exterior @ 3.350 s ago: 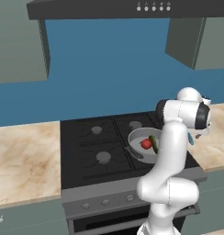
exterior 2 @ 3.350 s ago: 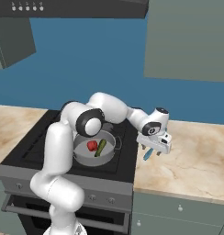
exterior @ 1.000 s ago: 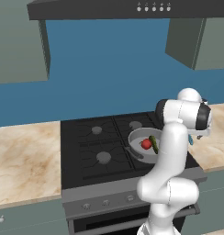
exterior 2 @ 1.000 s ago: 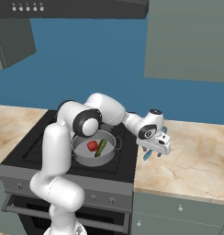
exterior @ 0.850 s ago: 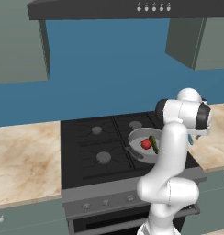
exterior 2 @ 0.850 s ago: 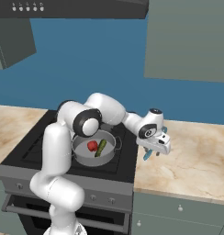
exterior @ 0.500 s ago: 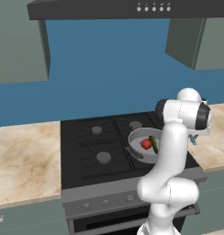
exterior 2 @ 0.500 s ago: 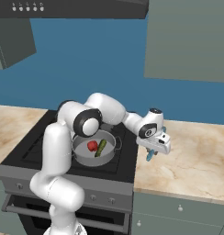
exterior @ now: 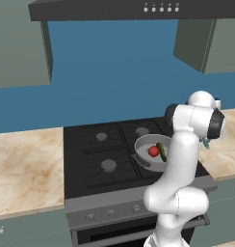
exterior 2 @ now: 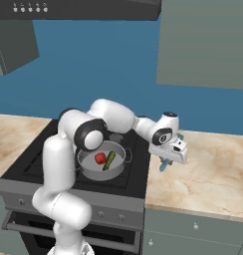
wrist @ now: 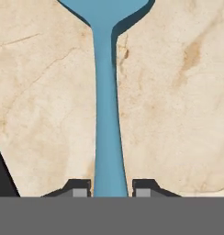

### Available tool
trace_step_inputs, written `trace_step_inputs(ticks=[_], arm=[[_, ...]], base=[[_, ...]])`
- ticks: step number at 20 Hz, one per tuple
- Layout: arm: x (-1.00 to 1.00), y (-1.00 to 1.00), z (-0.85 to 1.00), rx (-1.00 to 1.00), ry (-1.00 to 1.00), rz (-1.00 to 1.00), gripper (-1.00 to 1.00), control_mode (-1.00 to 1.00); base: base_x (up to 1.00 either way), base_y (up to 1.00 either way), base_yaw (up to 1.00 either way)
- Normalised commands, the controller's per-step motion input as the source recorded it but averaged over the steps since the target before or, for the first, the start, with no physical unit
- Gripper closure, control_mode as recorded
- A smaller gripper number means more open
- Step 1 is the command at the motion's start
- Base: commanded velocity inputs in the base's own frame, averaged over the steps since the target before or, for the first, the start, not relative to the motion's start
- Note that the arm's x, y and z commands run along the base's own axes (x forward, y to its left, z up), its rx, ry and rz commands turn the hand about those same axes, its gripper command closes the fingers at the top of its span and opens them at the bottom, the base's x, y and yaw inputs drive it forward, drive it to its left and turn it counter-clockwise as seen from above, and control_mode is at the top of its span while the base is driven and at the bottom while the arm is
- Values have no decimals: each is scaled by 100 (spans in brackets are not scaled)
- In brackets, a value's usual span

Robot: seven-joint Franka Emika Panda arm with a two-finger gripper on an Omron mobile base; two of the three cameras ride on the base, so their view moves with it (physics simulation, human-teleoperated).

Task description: Put the bell pepper and squash in the pot. Retrieve the spatula and lightly stir the vegetables in the pot.

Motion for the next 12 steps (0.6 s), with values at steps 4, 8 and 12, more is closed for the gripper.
trace_step_inputs(ticks=[4,8,12], arm=[[-88,19,100,1,-11,4,100,-100],[-97,38,87,0,-6,13,100,-100],[-86,56,63,0,3,31,100,-100]], base=[[0,0,0],[0,0,0],[0,0,0]])
